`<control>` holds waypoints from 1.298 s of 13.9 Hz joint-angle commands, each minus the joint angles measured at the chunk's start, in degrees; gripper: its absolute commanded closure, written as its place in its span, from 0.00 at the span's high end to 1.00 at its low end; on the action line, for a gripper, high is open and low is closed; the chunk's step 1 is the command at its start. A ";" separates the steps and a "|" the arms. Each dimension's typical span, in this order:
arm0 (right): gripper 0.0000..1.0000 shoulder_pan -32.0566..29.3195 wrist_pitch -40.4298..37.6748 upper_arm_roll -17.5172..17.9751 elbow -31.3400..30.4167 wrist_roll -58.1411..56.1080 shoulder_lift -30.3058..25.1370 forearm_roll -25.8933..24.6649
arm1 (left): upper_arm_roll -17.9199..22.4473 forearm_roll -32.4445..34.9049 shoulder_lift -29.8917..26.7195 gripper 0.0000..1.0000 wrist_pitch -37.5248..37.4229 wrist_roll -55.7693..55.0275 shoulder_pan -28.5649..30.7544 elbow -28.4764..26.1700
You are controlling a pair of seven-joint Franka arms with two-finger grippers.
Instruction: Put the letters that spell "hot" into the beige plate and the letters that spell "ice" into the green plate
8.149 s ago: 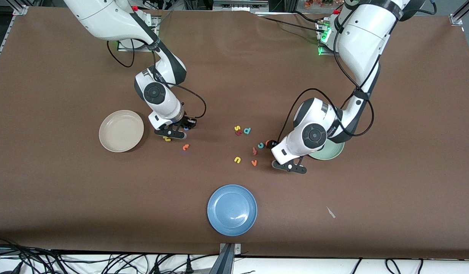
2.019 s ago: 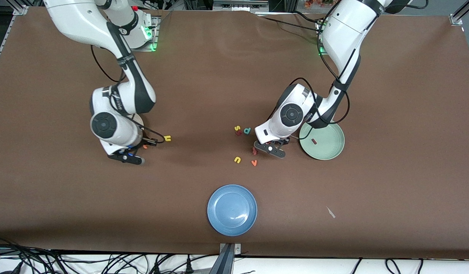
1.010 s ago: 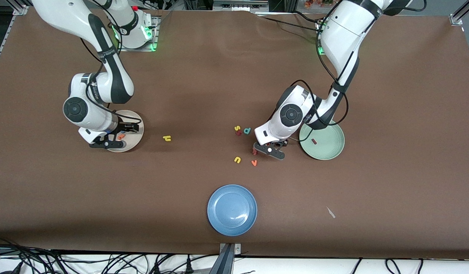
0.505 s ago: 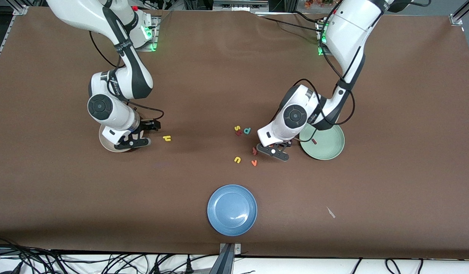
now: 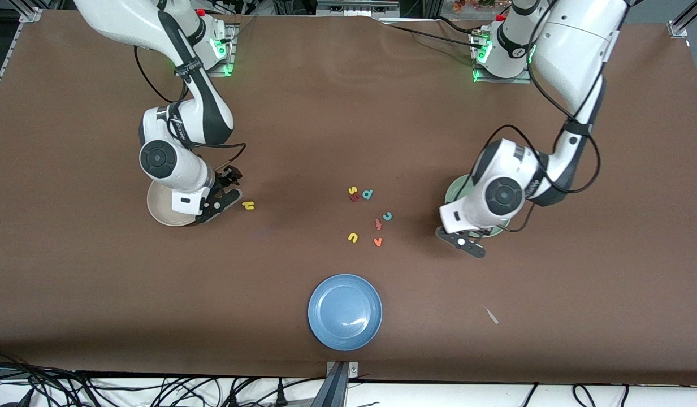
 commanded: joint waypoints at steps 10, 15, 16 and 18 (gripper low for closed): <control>1.00 -0.46 9.06 2.05 -0.27 -19.47 4.70 0.79 | -3.80 1.08 -2.24 1.00 -1.93 1.18 0.97 -1.28; 1.00 -0.38 16.86 4.24 -2.02 -19.30 6.37 1.05 | -7.24 1.17 0.82 1.00 -1.93 1.01 -6.74 4.87; 0.99 -0.38 18.37 4.60 -2.90 -19.21 6.37 1.14 | -7.24 1.43 1.79 1.00 -1.84 1.27 -8.07 5.67; 0.98 -0.38 18.91 4.69 -3.70 -18.77 5.94 1.14 | -7.24 1.17 4.25 1.00 -0.97 1.88 -8.44 6.38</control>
